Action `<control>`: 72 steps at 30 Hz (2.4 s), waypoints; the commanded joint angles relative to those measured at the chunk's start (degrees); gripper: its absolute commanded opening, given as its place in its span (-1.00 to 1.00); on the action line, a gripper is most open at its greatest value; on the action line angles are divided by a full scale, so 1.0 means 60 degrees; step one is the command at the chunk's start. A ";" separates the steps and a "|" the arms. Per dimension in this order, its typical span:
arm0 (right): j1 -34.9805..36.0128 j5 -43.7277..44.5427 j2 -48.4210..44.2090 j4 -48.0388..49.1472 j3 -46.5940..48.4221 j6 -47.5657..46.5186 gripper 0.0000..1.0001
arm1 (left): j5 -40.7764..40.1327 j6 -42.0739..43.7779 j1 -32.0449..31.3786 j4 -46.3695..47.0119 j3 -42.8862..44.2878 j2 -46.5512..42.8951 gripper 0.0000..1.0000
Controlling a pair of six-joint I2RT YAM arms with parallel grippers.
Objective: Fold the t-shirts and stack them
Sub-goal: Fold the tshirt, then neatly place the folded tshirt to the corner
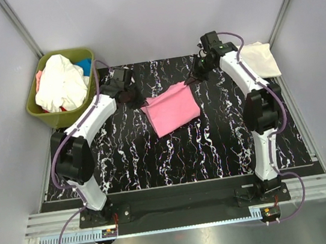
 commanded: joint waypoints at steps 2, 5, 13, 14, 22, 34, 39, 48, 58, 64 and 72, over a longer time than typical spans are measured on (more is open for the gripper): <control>-0.0246 -0.0305 0.1097 0.0041 0.1685 0.0066 -1.00 | 0.0205 0.0515 0.0461 -0.0157 0.1030 0.0554 -0.92; -0.0304 -0.0568 0.2325 -0.0091 0.3293 0.0300 -1.00 | 0.0220 0.0705 0.0768 -0.0216 0.1775 0.1183 -0.90; -0.0524 -0.2266 0.5084 0.2262 0.5426 0.1793 0.34 | 0.1244 0.0984 0.1940 -0.1371 0.5759 0.5531 -0.53; -0.0582 -0.2529 0.5390 0.3152 0.5469 0.1984 0.49 | 0.1085 0.0955 0.1999 -0.1663 0.6417 0.5956 -0.39; -0.0861 -0.2606 0.4137 0.3950 0.2947 0.1606 0.53 | 0.1933 0.0706 0.2161 -0.0686 0.6882 0.6153 0.97; -0.0759 -0.2137 0.1425 0.5505 -0.3094 0.1092 -0.08 | 0.1831 0.0823 0.2073 0.0530 0.2574 0.3517 0.97; -0.0057 -0.1536 0.0195 0.5563 -0.4928 0.1150 -0.33 | 0.1948 0.0896 0.2029 0.1014 0.0669 0.1993 0.97; -0.0055 -0.1243 -0.1330 0.4174 -0.5005 0.0537 -0.14 | 0.1216 0.2241 0.1999 -0.0140 -0.1412 -0.1038 0.97; -0.0685 -0.1008 -0.0894 0.4259 -0.4317 0.0447 0.57 | 0.0104 0.3225 0.1999 -0.1666 -0.2819 -0.4334 0.97; -0.0875 -0.1082 0.0863 0.3646 -0.2311 0.0125 0.57 | -0.0351 0.3474 0.1999 -0.1974 -0.3419 -0.5564 0.97; -0.0876 -0.1228 0.2214 0.3614 -0.1400 0.0257 0.54 | -0.0820 0.3562 0.2014 -0.2340 -0.4226 -0.7017 0.97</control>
